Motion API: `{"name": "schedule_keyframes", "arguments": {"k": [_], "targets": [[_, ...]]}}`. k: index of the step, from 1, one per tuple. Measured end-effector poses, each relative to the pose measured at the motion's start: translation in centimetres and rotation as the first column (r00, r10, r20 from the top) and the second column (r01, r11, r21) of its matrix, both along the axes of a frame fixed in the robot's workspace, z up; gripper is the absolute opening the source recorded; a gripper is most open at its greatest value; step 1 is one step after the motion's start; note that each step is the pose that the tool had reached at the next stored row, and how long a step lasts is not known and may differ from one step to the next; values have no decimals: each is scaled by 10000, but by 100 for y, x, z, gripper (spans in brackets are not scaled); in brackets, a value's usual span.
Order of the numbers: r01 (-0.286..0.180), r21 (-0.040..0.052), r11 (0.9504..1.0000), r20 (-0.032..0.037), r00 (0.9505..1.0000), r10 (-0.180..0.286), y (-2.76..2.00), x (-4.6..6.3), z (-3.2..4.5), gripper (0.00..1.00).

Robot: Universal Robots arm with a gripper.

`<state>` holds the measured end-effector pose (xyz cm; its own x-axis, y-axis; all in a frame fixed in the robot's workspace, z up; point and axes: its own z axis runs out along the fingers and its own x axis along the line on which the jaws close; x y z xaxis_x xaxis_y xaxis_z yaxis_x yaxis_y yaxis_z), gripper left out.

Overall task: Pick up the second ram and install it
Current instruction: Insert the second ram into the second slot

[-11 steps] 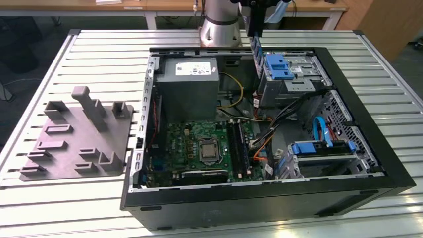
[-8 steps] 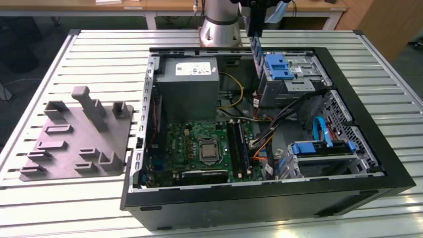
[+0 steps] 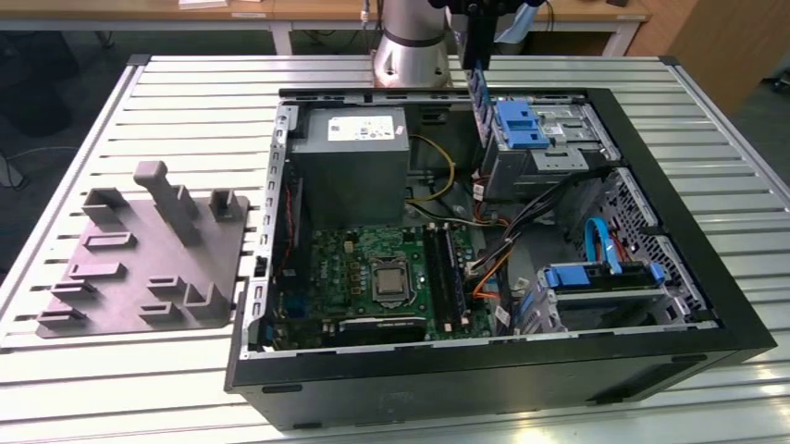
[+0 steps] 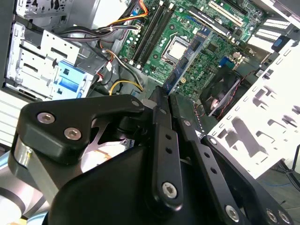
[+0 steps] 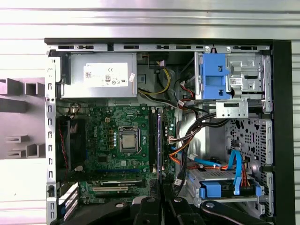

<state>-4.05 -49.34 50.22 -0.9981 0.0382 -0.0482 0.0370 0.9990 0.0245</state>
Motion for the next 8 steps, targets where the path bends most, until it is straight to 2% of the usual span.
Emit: {"name": "schedule_keyframes", "arguments": {"k": [5,8], "targets": [[0,1,10000,0,10000,0,0,0,-3,14],[0,0,10000,0,10000,0,0,0,-38,14]]}}
